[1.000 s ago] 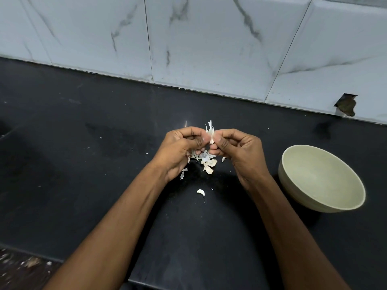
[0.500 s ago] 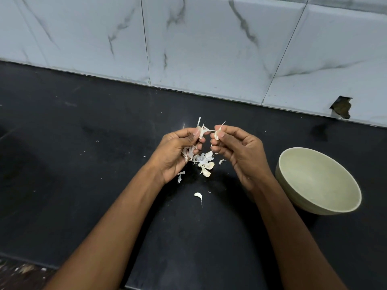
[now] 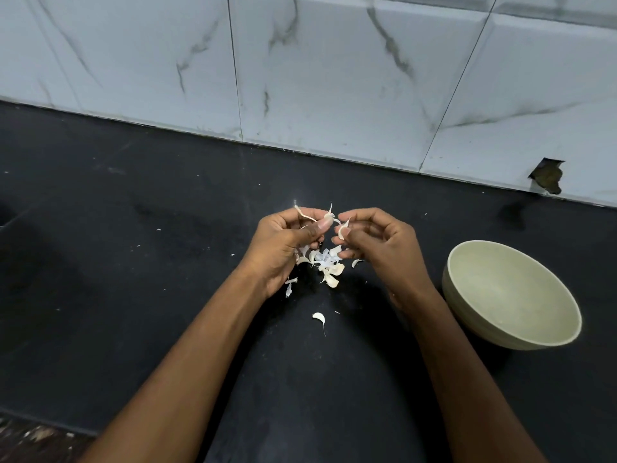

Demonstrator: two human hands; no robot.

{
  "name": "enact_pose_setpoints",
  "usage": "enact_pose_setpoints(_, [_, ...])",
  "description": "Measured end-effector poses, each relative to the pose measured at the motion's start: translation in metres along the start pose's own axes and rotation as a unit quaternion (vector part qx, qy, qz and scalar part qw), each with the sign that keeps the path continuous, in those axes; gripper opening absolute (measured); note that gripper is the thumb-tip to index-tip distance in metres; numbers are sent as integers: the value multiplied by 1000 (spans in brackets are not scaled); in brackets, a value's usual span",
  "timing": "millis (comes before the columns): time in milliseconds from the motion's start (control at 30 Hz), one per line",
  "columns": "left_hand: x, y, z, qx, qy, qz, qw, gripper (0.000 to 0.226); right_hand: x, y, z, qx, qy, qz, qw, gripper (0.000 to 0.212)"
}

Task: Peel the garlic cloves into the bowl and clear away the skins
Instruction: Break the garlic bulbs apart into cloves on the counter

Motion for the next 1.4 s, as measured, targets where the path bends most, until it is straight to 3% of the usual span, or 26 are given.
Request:
enact_pose_setpoints(300, [-2,0,-4,-20,-14,70,997,22,9,0,-1,-12,42,-54,998,16])
enact_pose_setpoints(467, [-13,-6,-6,6,-49,179,983,19,11,-3,-1,-17,57,-38,998,15])
enact_pose_setpoints(700, [-36,23,-10,-77,-88,125,985,25,5,17,2,-98,51,34,993,5])
enact_pose_setpoints(900, [-26,18,-16,-60,-4,77,995,57,-2,2,4,-40,28,3,999,5])
enact_pose_setpoints(1100, [-33,36,-22,-125,-40,79,988,45,-6,1,2,6,9,-9,1000,12])
enact_pose_setpoints(1267, [-35,40,-28,-128,-86,270,951,11,1,-1,-3,48,-13,-49,998,20])
enact_pose_setpoints(1400, [-25,25,-46,-33,-50,350,935,27,4,-8,-8,77,-10,-103,992,28])
Point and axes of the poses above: each hand's wrist, its own z-axis towards the middle knuckle, its own y-axis out of the back of the hand, x = y × z, the point moved 6 cm from there along z, towards the middle knuckle, and after that the axes turned 9 degrees about x, right-handed, at the moved point
